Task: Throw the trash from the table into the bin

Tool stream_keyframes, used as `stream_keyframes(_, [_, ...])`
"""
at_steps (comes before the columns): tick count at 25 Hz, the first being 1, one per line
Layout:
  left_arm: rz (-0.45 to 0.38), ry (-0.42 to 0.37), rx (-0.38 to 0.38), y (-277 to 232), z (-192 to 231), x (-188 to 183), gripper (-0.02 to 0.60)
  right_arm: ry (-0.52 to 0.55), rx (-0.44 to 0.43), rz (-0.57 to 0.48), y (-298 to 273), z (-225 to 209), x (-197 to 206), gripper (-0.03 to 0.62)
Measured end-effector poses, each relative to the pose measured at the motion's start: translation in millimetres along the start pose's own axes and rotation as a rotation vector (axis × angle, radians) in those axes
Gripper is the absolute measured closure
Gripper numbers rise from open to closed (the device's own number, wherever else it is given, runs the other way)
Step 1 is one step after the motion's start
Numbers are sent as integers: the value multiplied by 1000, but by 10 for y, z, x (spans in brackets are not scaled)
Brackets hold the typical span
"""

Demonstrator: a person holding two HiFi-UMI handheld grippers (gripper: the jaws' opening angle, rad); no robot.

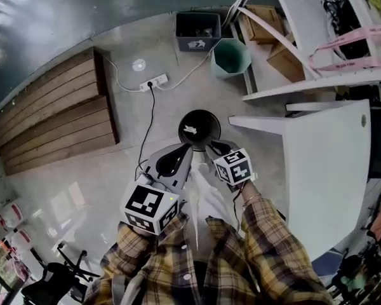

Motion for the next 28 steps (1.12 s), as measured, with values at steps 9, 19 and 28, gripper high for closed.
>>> stream_keyframes(9, [-110, -118, 73, 480, -445, -870, 574, -14, 48, -329, 1372, 637, -452, 574])
stream_keyframes(19, [-148, -286, 274, 383, -1425, -1331, 574, -74, 93, -663, 2903, 876, -340, 577])
stream_keyframes(28, [-197, -383, 440, 33, -3094, -1437, 574, -89, 218, -889, 4564, 360, 563, 577])
Point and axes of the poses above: the fingertips, and each gripper's own axes: y backward along the fingers, z to its left, x out of its underside, the point moved 7 cm from there along y, backward along the fingers, and after that the axes turned 15 degrees about -y, right-handed, at the moved point
